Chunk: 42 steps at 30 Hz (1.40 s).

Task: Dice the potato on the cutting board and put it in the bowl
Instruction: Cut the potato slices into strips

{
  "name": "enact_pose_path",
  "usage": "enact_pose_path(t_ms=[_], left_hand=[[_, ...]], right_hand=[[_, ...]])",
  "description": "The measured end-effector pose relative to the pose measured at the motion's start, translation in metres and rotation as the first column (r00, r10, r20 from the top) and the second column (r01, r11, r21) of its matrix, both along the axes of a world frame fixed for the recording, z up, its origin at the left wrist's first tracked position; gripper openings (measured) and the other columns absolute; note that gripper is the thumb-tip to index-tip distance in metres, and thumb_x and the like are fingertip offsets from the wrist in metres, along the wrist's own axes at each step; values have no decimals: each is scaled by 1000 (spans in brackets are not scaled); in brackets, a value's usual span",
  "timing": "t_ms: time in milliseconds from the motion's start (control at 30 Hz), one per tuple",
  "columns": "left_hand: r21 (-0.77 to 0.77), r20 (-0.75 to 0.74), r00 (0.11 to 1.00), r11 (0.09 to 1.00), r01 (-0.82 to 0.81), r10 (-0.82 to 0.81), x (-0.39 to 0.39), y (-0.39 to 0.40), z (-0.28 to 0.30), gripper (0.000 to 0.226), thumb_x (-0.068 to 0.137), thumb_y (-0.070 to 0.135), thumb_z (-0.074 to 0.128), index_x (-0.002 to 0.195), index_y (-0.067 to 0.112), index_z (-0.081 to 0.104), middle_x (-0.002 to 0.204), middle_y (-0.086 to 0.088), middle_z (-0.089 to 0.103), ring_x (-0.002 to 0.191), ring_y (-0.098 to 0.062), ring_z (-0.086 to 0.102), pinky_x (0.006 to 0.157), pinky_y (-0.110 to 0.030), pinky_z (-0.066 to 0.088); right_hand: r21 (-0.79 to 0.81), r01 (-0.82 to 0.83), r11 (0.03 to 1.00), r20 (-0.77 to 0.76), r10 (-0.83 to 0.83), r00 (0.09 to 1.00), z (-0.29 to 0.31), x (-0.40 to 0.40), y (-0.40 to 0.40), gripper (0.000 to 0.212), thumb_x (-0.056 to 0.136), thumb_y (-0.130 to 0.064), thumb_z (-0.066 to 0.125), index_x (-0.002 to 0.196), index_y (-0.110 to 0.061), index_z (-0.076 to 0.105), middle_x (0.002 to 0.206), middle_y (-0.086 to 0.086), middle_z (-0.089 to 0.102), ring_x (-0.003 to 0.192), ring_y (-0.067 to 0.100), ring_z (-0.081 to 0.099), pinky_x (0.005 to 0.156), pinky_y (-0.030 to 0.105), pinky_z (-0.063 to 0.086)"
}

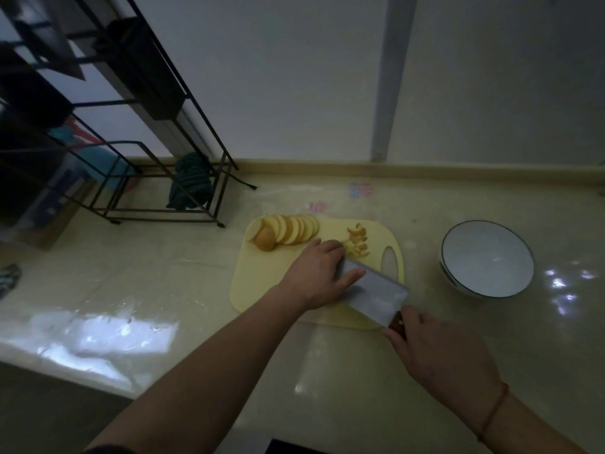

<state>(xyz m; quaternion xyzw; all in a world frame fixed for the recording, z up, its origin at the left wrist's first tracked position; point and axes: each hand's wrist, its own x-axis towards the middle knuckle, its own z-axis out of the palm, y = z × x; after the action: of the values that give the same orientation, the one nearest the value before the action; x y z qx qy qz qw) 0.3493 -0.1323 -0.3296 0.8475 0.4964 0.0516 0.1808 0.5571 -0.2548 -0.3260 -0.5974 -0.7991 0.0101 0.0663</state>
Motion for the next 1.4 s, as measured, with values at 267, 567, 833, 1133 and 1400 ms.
enact_pose_path(t_ms=[267, 567, 833, 1133, 1400], left_hand=[[173, 502, 830, 911, -373, 244, -20, 3, 8, 30, 93, 28, 63, 113, 7, 70, 114, -4, 67, 109, -18, 59, 98, -24, 44], [26, 576, 702, 849, -527, 418, -63, -2, -4, 18, 85, 20, 71, 102, 15, 69, 84, 9, 60, 77, 1, 54, 74, -13, 42], [3, 193, 967, 986, -169, 165, -69, -13, -37, 58, 75, 46, 69, 123, 12, 67, 126, -6, 62, 117, -30, 55, 101, -45, 43], [108, 214, 970, 984, -142, 116, -74, -14, -46, 56, 79, 50, 62, 119, 12, 69, 122, -3, 66, 109, -27, 58, 90, -42, 47], [116, 325, 945, 989, -88, 46, -78, -15, -52, 50, 84, 36, 66, 121, 2, 66, 123, -13, 62, 113, -23, 52, 100, -32, 43]], right_hand=[[-77, 37, 996, -10, -38, 999, 6, 3, -1, 50, 90, -52, 36, 83, -11, 63, 49, 3, 53, 30, 21, 45, 39, 22, 20], [-712, 44, 701, -580, -623, 525, 40, -3, 6, 53, 86, -62, 35, 83, -14, 58, 51, -2, 47, 41, 10, 39, 42, 26, 30], [-883, -248, 398, -451, -866, 215, 41, -16, 13, 52, 92, -52, 40, 95, -2, 53, 59, 10, 38, 42, 16, 25, 40, 20, 25], [-884, -291, 366, -424, -889, 173, 30, -21, 10, 53, 94, -51, 38, 97, 0, 51, 59, 10, 36, 41, 15, 24, 40, 18, 25], [-896, -256, 363, -400, -910, 109, 32, -8, 13, 52, 92, -52, 40, 97, -1, 51, 58, 9, 35, 38, 13, 22, 41, 16, 26]])
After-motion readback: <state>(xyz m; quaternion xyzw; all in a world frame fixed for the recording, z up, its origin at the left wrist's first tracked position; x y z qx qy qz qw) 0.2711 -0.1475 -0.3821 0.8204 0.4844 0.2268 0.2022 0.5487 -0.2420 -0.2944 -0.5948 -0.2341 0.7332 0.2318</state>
